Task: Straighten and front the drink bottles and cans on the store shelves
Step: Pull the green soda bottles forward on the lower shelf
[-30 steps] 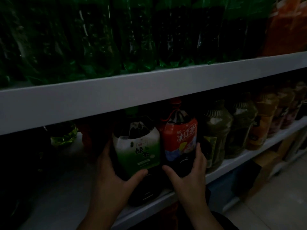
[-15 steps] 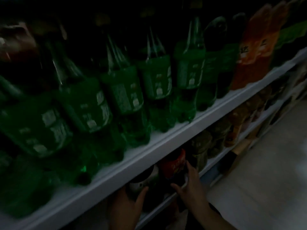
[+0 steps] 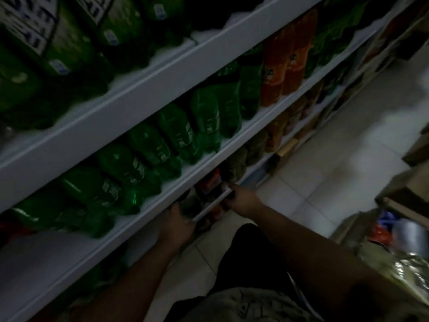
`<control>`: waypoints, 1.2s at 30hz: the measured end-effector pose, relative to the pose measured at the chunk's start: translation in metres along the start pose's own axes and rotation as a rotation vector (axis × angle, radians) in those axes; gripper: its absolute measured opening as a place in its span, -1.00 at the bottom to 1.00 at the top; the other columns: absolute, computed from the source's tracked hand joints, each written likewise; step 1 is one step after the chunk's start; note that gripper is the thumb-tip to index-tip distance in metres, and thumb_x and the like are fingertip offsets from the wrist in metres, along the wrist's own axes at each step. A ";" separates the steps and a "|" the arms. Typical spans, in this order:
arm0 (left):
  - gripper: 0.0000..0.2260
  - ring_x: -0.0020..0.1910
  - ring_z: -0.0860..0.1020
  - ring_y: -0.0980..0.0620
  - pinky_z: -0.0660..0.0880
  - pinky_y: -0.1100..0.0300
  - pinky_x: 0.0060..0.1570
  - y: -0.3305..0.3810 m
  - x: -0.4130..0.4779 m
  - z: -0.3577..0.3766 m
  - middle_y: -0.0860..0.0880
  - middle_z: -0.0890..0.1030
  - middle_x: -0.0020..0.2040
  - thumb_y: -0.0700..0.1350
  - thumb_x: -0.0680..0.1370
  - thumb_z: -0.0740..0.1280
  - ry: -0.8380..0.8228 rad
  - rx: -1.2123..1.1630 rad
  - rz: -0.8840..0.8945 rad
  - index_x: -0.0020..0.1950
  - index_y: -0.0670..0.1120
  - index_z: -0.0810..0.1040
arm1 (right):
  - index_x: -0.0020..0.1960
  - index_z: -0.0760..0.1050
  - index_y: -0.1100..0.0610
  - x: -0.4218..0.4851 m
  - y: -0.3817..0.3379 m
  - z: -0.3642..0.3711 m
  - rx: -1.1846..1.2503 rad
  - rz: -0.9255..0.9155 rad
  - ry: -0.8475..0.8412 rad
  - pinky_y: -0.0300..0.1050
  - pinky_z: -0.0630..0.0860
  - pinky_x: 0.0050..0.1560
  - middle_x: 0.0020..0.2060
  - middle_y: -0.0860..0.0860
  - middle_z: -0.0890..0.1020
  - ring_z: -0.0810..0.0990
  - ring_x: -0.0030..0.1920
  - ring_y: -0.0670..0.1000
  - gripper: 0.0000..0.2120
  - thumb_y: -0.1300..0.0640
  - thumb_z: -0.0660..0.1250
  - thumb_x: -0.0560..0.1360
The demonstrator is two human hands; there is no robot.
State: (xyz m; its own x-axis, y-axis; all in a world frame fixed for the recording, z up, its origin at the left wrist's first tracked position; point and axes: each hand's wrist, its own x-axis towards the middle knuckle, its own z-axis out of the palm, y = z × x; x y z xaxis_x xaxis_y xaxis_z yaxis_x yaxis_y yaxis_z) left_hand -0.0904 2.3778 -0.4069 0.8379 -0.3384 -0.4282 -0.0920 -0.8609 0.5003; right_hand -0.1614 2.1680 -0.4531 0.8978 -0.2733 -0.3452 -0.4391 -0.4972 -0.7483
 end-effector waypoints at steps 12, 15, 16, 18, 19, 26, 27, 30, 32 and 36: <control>-0.72 0.03 0.53 0.11 0.44 0.33 0.00 0.120 0.020 -0.008 0.03 0.59 0.13 0.05 0.56 0.29 0.140 -0.145 0.053 0.22 -0.01 0.55 | -0.03 0.62 0.21 0.036 -0.024 -0.163 -0.252 -0.418 0.166 -0.18 0.41 -0.20 -0.15 0.14 0.64 0.62 -0.13 0.12 -0.86 0.16 0.35 0.50; -0.73 -0.01 0.53 0.15 0.37 0.42 -0.03 0.151 0.020 0.000 0.09 0.60 0.04 0.00 0.52 0.37 0.394 -0.288 0.007 0.18 -0.04 0.59 | -0.03 0.62 0.22 0.039 -0.052 -0.209 -0.216 -0.585 0.193 -0.20 0.46 -0.19 -0.17 0.13 0.63 0.61 -0.19 0.10 -0.89 0.22 0.39 0.47; -0.74 -0.01 0.56 0.13 0.40 0.39 -0.01 0.157 0.018 0.001 0.06 0.61 0.03 -0.02 0.51 0.38 0.463 -0.345 -0.012 0.16 -0.05 0.59 | -0.04 0.61 0.21 0.038 -0.066 -0.221 -0.222 -0.662 0.211 -0.17 0.50 -0.21 -0.19 0.12 0.62 0.60 -0.23 0.08 -0.90 0.22 0.40 0.46; -0.78 -0.05 0.59 0.11 0.45 0.40 -0.07 0.167 0.010 0.004 0.02 0.64 0.00 -0.05 0.51 0.39 0.563 -0.452 -0.062 0.12 -0.06 0.60 | -0.05 0.60 0.20 0.032 -0.095 -0.241 -0.224 -0.816 0.221 -0.19 0.48 -0.25 -0.23 0.07 0.60 0.55 -0.28 -0.01 -0.88 0.17 0.37 0.46; -0.80 -0.09 0.59 0.12 0.46 0.44 -0.13 0.171 0.006 0.004 0.01 0.64 -0.03 -0.06 0.51 0.38 0.596 -0.500 -0.095 0.11 -0.04 0.60 | -0.02 0.60 0.20 0.029 -0.110 -0.247 -0.208 -0.870 0.218 -0.24 0.45 -0.24 -0.23 0.05 0.59 0.53 -0.28 -0.05 -0.85 0.15 0.35 0.46; -0.77 -0.26 0.48 0.49 0.33 0.62 -0.31 0.173 -0.015 -0.011 0.26 0.53 -0.23 0.01 0.50 0.38 0.765 -0.583 -0.226 0.10 -0.06 0.59 | -0.10 0.59 0.19 0.017 -0.174 -0.244 -0.105 -0.912 0.231 -0.18 0.45 -0.35 -0.40 0.01 0.58 0.50 -0.42 -0.07 -0.86 0.13 0.32 0.53; -0.76 -0.25 0.48 0.49 0.34 0.61 -0.31 0.171 -0.016 -0.012 0.26 0.53 -0.23 0.02 0.50 0.38 0.762 -0.595 -0.222 0.11 -0.06 0.59 | -0.07 0.60 0.20 0.018 -0.173 -0.243 -0.172 -0.930 0.245 -0.16 0.44 -0.39 -0.42 0.03 0.57 0.49 -0.45 -0.03 -0.84 0.11 0.31 0.53; -0.72 -0.25 0.50 0.41 0.41 0.54 -0.26 0.169 -0.020 -0.015 0.24 0.54 -0.21 0.05 0.51 0.37 0.753 -0.588 -0.208 0.15 -0.04 0.58 | 0.13 0.51 0.19 0.018 -0.167 -0.232 -0.244 -0.832 0.187 -0.20 0.36 -0.47 -0.44 -0.01 0.50 0.44 -0.48 -0.04 -0.74 0.05 0.32 0.52; -0.71 -0.24 0.51 0.37 0.50 0.38 -0.19 0.172 -0.023 -0.017 0.25 0.54 -0.22 0.07 0.51 0.37 0.775 -0.589 -0.204 0.16 -0.03 0.56 | 0.04 0.42 0.12 0.020 -0.170 -0.224 -0.150 -0.646 0.081 -0.24 0.33 -0.47 -0.39 -0.03 0.51 0.48 -0.42 -0.09 -0.73 -0.06 0.32 0.50; -0.66 -0.25 0.53 0.31 0.50 0.32 -0.20 0.182 -0.022 -0.042 0.23 0.53 -0.24 0.06 0.48 0.39 0.939 -0.546 -0.083 0.19 -0.06 0.53 | -0.19 0.45 0.06 0.037 -0.191 -0.212 0.007 -0.463 -0.063 -0.37 0.33 -0.55 -0.55 -0.09 0.52 0.51 -0.52 -0.16 -0.78 -0.07 0.36 0.47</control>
State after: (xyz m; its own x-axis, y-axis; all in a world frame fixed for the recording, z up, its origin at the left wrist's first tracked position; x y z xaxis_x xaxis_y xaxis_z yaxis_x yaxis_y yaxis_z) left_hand -0.1025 2.2444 -0.2744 0.9285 0.3381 0.1536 0.0408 -0.5040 0.8628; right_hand -0.0515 2.0782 -0.2024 0.9996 0.0269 -0.0074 0.0086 -0.5491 -0.8357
